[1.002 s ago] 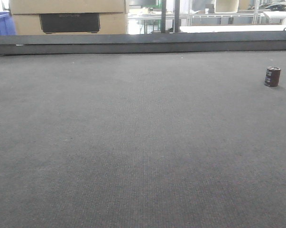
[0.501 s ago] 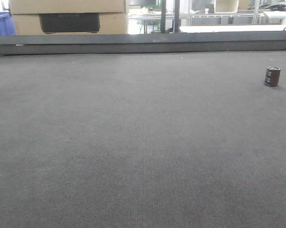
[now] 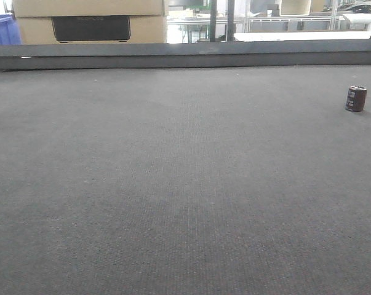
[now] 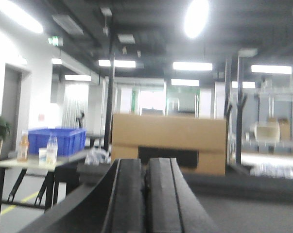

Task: Place cylindrical capacitor in blue bin on shelf
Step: 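Lower both grippers toward the orange and maroon capacitors on the table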

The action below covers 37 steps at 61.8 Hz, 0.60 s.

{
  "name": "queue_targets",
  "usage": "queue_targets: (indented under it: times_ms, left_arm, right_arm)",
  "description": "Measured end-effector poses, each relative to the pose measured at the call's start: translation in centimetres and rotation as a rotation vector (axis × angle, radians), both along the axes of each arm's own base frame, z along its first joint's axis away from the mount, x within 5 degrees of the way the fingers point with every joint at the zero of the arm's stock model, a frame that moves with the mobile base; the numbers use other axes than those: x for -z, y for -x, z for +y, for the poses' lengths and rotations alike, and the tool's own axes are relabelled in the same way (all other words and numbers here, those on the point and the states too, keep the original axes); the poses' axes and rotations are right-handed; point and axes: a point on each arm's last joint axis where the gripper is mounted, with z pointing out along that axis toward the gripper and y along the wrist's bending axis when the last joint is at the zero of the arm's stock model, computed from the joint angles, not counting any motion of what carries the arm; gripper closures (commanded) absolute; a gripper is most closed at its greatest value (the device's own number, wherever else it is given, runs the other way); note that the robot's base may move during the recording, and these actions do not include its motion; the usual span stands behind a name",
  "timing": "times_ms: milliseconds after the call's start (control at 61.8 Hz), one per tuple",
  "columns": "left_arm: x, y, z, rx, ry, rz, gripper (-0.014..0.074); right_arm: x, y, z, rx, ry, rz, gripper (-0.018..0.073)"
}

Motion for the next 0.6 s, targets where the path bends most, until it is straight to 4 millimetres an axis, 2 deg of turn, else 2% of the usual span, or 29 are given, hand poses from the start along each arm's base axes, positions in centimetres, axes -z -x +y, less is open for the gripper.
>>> queue_targets:
  times_ms: [129, 243, 323, 453, 598]
  left_arm:
    - [-0.1, 0.0, 0.3, 0.002, 0.068, -0.01, 0.0707]
    - [0.0, -0.1, 0.3, 0.019, 0.124, 0.042, 0.0707]
    - [-0.1, -0.1, 0.2, 0.03, 0.133, 0.079, 0.0707]
    - [0.1, -0.3, 0.1, 0.044, 0.134, 0.139, 0.0707]
    - [0.5, -0.4, 0.0, 0.053, 0.134, 0.189, 0.0707]
  right_arm:
    - [-5.4, -1.1, 0.1, -0.009, 0.022, 0.043, 0.072]
    - [-8.8, -3.7, 0.1, -0.018, 0.029, 0.115, 0.072]
    - [-10.7, -6.6, 0.1, -0.025, 0.03, 0.183, 0.072]
    - [-11.3, -10.9, 0.0, -0.029, 0.029, 0.28, 0.072]
    - [-10.0, -14.5, -0.1, -0.033, 0.027, 0.397, 0.072]
